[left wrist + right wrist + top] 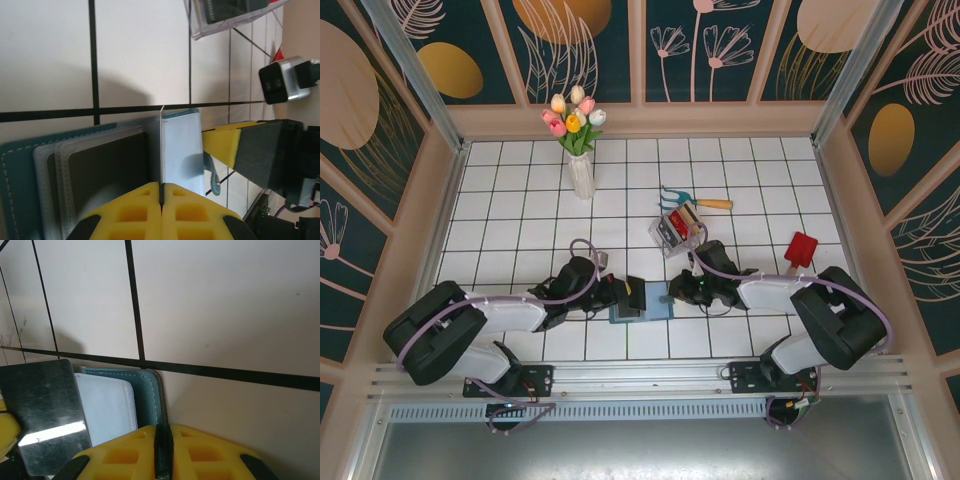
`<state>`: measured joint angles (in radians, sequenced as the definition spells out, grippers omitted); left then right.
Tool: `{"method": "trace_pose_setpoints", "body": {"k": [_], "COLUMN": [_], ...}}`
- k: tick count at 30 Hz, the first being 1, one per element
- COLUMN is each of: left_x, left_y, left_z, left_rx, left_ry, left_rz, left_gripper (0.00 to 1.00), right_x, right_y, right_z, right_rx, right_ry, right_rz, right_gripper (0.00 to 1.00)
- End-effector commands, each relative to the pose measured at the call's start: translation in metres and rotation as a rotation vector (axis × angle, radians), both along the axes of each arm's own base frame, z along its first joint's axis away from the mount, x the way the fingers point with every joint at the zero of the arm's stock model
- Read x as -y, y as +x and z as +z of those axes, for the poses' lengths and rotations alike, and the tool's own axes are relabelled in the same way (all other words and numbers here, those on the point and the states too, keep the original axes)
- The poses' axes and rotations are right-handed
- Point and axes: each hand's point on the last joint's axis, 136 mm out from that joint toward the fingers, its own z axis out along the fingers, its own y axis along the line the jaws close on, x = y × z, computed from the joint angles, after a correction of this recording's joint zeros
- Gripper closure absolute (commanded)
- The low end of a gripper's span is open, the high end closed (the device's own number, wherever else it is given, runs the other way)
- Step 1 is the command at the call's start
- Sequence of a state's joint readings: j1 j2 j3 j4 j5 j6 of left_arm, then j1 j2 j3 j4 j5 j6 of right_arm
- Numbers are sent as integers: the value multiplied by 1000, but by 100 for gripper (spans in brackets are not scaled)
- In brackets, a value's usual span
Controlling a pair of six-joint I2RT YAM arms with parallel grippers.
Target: Put the credit cards into the card holder
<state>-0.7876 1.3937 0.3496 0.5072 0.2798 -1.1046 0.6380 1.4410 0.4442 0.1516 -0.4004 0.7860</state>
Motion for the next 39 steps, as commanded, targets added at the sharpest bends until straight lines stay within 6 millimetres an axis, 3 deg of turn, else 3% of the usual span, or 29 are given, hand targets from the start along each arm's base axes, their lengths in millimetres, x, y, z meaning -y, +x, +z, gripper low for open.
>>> {"method": "trace_pose_setpoints", "body": {"k": [1, 17, 31, 39], "left_x": [-2, 4, 23, 14], "left_y": [1, -4, -9, -16], "left_z": [3, -17, -13, -20], "left_rx": [27, -25, -10, -36], "left_ry": [19, 49, 61, 111], "left_rz": [2, -31, -94, -102], "left_gripper": [97, 97, 97, 98], "right_x": [0, 0, -1, 0], "right_y": [-5, -6, -5, -5], "right_z": [-9, -11, -12, -13], "right_rx": [-9, -18, -17, -17], "right_ry": [-38, -41, -36, -45], "right_rz": [24, 28, 31, 30], "right_gripper": [84, 84, 84, 85]}}
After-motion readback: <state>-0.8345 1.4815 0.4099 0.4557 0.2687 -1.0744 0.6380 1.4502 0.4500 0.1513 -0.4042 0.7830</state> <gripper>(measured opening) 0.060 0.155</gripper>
